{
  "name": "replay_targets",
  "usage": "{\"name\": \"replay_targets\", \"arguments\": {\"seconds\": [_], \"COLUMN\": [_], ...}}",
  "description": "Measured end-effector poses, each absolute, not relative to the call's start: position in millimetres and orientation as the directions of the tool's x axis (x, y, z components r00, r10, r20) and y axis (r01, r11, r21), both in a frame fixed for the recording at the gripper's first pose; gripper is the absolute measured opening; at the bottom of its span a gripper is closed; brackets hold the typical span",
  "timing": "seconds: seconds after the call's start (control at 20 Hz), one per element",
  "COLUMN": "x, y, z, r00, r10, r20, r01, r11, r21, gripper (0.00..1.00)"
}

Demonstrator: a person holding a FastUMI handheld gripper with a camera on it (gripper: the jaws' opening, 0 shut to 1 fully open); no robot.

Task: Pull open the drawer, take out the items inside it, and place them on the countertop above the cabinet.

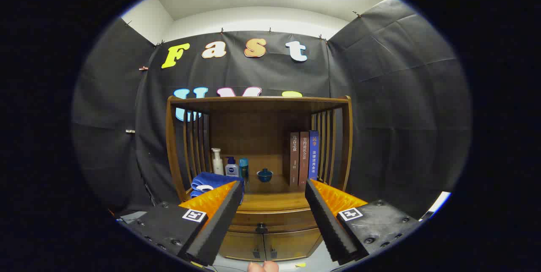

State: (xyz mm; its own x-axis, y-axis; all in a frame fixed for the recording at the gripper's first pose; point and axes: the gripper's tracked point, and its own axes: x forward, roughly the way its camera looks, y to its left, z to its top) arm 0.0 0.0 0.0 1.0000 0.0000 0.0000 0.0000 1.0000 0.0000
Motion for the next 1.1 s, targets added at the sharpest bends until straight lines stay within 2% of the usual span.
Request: {"name": "replay_targets", "arguments": {"seconds": [1.1], "x": [23.7], "y": [-8.7], "z": [-10.6], "r00": [1.000], "r10": [-0.013], "r20": [-0.010], "r01": [0.013], "r11": [1.000], "r21": [0.019], "gripper": [0.98]}}
